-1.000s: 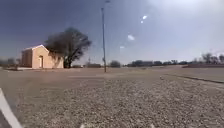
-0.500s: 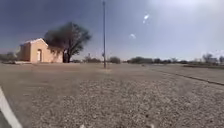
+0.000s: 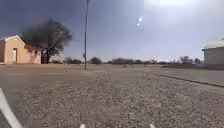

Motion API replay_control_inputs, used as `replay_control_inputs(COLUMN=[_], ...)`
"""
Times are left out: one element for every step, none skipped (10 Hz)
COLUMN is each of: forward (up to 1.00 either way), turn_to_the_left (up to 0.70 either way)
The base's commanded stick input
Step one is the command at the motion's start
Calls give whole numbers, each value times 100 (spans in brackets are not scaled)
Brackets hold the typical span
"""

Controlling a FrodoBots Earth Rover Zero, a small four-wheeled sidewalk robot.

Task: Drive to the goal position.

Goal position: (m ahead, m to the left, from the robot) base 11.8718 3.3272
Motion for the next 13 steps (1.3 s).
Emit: replay_control_inputs(forward=[70,70,70,70,70,70,70,70,70,70,70,70,70], turn_to_the_left=[0,0,0,0,0,0,0,0,0,0,0,0,0])
